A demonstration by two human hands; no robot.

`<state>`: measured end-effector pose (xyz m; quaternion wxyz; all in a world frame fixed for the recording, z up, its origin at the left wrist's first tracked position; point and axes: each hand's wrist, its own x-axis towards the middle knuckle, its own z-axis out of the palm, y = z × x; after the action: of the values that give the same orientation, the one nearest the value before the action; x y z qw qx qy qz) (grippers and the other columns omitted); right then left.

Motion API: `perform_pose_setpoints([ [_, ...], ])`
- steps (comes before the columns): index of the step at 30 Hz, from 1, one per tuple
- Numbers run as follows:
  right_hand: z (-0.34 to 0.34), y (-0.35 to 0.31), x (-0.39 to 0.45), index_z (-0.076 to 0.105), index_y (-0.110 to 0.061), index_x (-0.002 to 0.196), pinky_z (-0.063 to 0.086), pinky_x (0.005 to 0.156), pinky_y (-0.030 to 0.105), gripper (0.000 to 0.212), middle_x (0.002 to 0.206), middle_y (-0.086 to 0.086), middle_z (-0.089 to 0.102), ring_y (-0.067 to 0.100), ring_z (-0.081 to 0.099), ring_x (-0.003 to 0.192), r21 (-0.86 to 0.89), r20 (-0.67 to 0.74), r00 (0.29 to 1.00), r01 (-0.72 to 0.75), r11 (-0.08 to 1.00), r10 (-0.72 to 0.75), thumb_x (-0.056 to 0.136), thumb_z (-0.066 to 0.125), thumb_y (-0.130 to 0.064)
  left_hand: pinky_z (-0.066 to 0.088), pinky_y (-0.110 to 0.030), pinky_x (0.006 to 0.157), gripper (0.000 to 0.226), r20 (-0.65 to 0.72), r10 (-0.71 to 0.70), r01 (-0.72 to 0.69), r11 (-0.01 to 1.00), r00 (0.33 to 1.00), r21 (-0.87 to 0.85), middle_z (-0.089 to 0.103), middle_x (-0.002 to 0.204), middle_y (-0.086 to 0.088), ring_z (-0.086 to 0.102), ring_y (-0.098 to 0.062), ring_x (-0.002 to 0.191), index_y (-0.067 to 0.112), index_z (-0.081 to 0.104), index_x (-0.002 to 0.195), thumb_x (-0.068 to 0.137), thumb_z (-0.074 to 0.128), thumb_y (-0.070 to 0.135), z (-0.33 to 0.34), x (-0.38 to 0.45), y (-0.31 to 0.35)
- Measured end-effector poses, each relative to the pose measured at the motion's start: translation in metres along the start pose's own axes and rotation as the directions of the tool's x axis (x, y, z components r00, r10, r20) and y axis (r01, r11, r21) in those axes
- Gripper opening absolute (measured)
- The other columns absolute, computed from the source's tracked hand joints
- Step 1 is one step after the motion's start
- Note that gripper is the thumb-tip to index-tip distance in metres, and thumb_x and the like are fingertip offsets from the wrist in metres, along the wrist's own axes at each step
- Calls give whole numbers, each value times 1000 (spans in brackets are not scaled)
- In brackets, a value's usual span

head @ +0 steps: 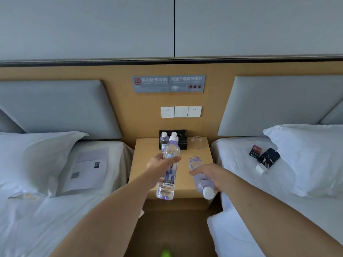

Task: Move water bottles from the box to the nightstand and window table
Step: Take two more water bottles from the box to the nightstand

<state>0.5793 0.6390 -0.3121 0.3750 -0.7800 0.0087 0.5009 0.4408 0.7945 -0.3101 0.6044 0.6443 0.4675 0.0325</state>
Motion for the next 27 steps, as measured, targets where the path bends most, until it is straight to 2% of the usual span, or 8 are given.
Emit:
perform_pose_setpoints([
  [3, 6, -21, 25, 65, -9, 109, 55, 49, 28, 49, 100, 17, 67, 28, 68, 66, 37, 8, 1000, -9, 999, 9, 69, 90, -24, 49, -27, 58, 60, -34, 35, -30, 989, 999, 145, 69, 94, 6, 68, -13, 85, 31, 59, 100, 58, 92, 57, -12, 38, 10],
  [5, 7, -29, 41, 68, -5, 112, 56, 53, 30, 44, 96, 18, 66, 28, 66, 63, 102, 54, 998, -31, 994, 26, 73, 85, -16, 50, -27, 62, 69, -35, 48, -38, 969, 998, 243, 66, 99, 7, 65, -13, 89, 28, 54, 108, 56, 95, 48, -16, 59, 10],
  [10, 3, -58, 100, 62, -4, 104, 53, 63, 36, 18, 97, 17, 59, 25, 57, 68, 242, 160, 976, -185, 952, 149, 88, 66, -12, 58, -38, 78, 65, -52, 117, -86, 910, 992, 405, 65, 102, 3, 65, -24, 94, 27, 53, 118, 65, 91, 33, -5, 110, -1],
  [13, 1, -69, 142, 58, -6, 111, 52, 62, 38, 22, 103, 19, 58, 26, 55, 70, 216, 167, 965, -237, 947, 203, 90, 64, -12, 51, -32, 68, 59, -66, 112, -68, 879, 992, 472, 64, 96, 4, 63, -23, 89, 27, 51, 110, 66, 90, 33, 1, 134, -5],
  [15, -2, -79, 169, 58, -5, 107, 53, 67, 40, 19, 95, 20, 59, 28, 56, 67, 202, 180, 955, -271, 941, 237, 91, 64, -13, 45, -29, 65, 58, -81, 79, -28, 864, 994, 503, 64, 97, 4, 61, -22, 87, 27, 51, 108, 66, 90, 35, 5, 153, -5],
  [18, -6, -99, 206, 62, -2, 104, 58, 81, 45, 20, 98, 23, 64, 34, 63, 78, 195, 154, 959, -267, 944, 239, 89, 69, -14, 46, -29, 66, 60, -103, 33, 28, 843, 994, 537, 64, 100, 5, 60, -20, 89, 29, 49, 110, 66, 89, 39, 9, 178, -5],
  [21, -5, -112, 235, 62, -3, 105, 60, 82, 48, 21, 106, 25, 64, 38, 65, 90, 224, 119, 960, -273, 936, 252, 89, 71, -14, 46, -31, 71, 61, -110, -3, 63, 836, 994, 545, 63, 101, 4, 58, -23, 95, 30, 47, 111, 67, 89, 38, 14, 201, -9],
  [27, 4, -141, 282, 58, -8, 86, 57, 91, 51, 8, 85, 17, 61, 36, 64, 86, 303, 53, 959, -280, 911, 277, 91, 64, -10, 38, -26, 61, 59, -107, -74, 118, 863, 991, 491, 61, 95, 7, 57, -24, 94, 29, 48, 107, 66, 90, 34, 22, 237, -26],
])
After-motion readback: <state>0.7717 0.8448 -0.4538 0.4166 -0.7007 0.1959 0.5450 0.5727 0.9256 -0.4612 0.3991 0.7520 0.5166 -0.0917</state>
